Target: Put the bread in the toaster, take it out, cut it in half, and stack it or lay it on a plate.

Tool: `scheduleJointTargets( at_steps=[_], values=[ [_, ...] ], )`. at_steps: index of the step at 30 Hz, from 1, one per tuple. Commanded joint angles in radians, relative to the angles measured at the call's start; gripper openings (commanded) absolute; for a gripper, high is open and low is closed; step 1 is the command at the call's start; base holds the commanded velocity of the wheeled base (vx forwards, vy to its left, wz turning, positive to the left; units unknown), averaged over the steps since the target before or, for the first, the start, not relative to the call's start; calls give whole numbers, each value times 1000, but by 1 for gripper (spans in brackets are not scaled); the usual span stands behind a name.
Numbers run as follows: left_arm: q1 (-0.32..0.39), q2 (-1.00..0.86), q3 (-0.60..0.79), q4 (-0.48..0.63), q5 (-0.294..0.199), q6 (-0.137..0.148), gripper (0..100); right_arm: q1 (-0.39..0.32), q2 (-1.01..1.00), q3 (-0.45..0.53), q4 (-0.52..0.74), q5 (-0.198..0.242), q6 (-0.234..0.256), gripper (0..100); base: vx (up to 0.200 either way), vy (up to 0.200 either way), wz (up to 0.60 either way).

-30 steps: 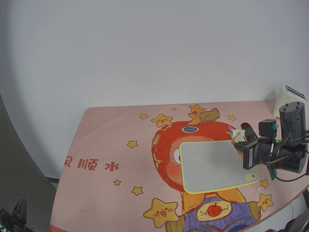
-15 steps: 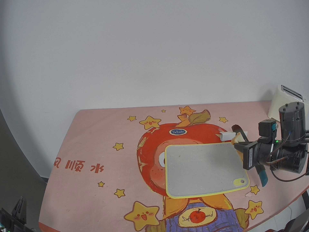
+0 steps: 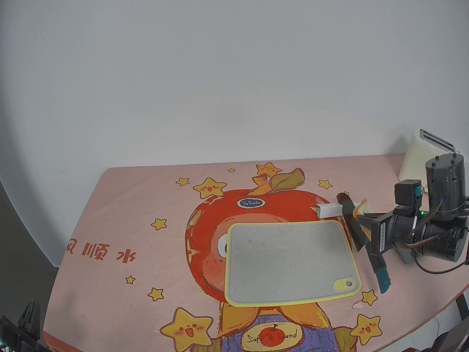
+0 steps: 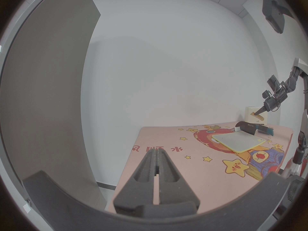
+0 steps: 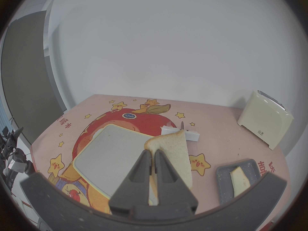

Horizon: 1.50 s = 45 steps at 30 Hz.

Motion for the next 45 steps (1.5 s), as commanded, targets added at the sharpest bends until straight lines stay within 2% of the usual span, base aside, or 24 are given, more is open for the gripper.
scheduleJointTargets(
  at_steps=[1, 17, 29, 45],
  values=[
    [0, -16, 18, 0, 0, 0, 0, 0, -4, 0, 1, 0, 0, 0, 0, -200, 0],
    [0, -16, 18, 0, 0, 0, 0, -4, 4, 2, 1, 0, -7, 0, 0, -13, 0],
    [0, -16, 18, 0, 0, 0, 0, -8, 6, 3, 1, 0, -8, 0, 0, -200, 0],
    [-1, -16, 18, 0, 0, 1, 0, -8, 16, 14, 0, 0, -14, 0, 0, 0, 0]
  ],
)
